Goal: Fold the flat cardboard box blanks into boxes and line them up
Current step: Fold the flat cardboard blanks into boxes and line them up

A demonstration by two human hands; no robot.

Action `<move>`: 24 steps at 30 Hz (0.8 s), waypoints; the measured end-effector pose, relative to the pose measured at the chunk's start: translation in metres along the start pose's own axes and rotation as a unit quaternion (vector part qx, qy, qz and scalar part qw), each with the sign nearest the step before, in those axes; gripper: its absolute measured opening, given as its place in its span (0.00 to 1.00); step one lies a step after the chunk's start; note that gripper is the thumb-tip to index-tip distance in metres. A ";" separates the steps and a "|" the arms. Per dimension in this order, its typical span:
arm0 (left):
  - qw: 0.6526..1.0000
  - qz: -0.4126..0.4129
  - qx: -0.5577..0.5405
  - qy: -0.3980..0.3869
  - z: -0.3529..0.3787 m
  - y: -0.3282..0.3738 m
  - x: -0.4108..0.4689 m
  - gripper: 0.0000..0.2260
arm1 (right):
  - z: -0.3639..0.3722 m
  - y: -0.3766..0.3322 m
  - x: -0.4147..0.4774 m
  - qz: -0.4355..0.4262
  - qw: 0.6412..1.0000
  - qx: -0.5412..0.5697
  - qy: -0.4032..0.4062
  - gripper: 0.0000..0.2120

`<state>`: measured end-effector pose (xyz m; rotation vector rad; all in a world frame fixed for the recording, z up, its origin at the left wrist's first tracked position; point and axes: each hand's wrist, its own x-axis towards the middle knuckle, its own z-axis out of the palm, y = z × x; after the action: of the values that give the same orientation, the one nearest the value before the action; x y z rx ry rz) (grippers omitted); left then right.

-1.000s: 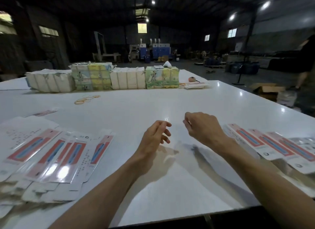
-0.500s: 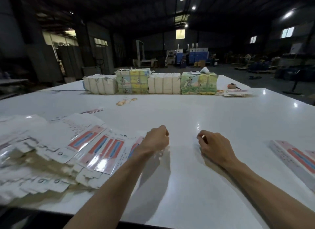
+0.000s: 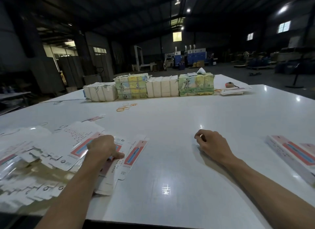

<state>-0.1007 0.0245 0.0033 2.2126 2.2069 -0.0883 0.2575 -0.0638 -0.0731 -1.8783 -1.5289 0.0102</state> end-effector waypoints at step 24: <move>0.605 0.164 -0.703 -0.336 -0.013 0.101 -0.004 0.35 | 0.002 0.003 0.004 -0.007 1.000 0.016 -0.023 0.08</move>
<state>0.0002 0.0209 0.0140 1.1586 0.7183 0.5317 0.2604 -0.0596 -0.0742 -1.8533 -1.5634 0.0722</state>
